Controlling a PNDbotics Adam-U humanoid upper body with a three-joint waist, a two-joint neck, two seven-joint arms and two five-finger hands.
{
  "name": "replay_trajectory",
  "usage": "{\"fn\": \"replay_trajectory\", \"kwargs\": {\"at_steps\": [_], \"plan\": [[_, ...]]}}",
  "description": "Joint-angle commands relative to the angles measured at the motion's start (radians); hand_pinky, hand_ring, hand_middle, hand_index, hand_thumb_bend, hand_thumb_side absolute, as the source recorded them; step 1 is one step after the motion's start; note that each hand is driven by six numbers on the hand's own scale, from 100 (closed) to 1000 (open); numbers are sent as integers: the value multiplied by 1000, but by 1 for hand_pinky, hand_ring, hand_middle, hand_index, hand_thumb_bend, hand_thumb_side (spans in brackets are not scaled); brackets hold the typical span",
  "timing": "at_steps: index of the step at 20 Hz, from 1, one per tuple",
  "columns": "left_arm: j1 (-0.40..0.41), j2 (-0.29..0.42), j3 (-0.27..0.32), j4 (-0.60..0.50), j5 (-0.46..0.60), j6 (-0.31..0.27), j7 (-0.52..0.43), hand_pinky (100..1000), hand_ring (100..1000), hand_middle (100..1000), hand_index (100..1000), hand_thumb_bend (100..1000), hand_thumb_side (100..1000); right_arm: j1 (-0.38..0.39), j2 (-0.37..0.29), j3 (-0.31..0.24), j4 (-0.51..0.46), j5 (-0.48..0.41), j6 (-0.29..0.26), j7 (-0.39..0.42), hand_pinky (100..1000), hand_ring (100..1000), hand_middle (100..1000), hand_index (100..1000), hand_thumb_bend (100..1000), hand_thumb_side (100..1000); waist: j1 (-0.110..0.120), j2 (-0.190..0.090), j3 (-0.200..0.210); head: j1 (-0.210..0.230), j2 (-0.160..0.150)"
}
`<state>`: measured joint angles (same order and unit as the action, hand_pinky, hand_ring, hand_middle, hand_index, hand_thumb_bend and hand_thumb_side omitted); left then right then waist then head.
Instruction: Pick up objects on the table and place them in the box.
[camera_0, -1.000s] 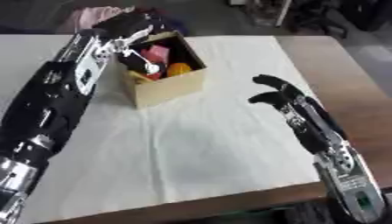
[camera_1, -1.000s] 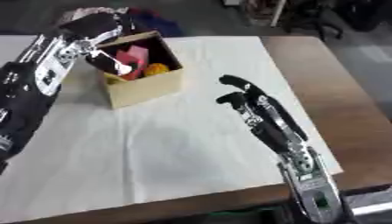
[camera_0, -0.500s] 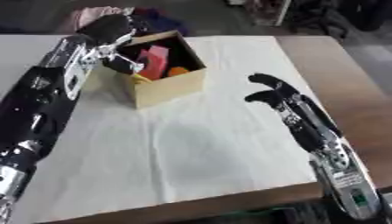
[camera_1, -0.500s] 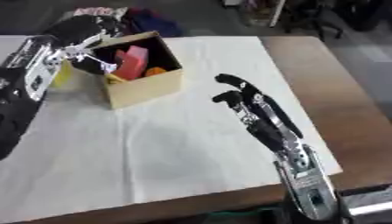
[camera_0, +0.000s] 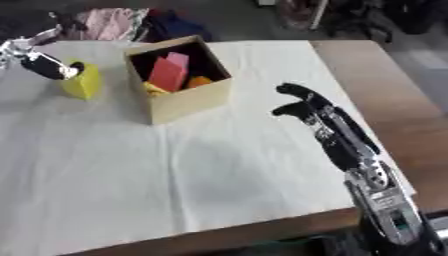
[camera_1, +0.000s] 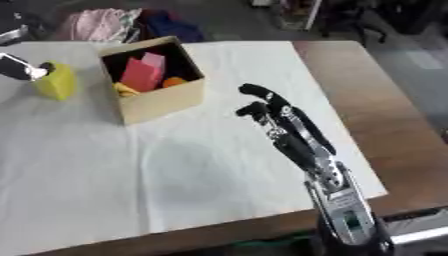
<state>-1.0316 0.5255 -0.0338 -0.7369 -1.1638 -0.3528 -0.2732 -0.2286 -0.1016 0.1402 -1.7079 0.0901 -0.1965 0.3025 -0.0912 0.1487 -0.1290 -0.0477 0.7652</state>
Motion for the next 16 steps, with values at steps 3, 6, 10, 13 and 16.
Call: {"fn": "replay_trajectory", "kwargs": {"at_steps": [3, 6, 10, 13, 16], "plan": [[-36, -9, 41, 45, -60, 87, 39, 841, 785, 841, 925, 252, 292, -8, -16, -7, -9, -7, 1, -2, 874, 744, 897, 927, 100, 831, 0, -12, -6, 1, 5], [-36, -26, 51, 63, -89, 135, 74, 833, 779, 840, 926, 233, 332, -10, -13, -6, -9, -9, 2, -1, 874, 744, 897, 927, 100, 831, 0, -11, -9, 1, 5], [-30, -45, 50, 84, -110, 203, 121, 825, 773, 842, 928, 228, 373, -12, -10, -6, -9, -12, 2, 0, 874, 744, 897, 927, 100, 832, 0, -9, -14, 0, 5], [-26, -54, 37, 89, -109, 258, 133, 819, 767, 839, 929, 226, 381, -12, -10, -6, -10, -13, 3, 0, 874, 744, 897, 927, 100, 833, 0, -8, -14, -1, 5], [-14, -60, 32, 101, -106, 307, 141, 812, 757, 827, 927, 221, 409, -13, -10, -6, -10, -15, 3, 0, 874, 744, 897, 927, 100, 834, -1, -7, -14, -3, 5]]}}
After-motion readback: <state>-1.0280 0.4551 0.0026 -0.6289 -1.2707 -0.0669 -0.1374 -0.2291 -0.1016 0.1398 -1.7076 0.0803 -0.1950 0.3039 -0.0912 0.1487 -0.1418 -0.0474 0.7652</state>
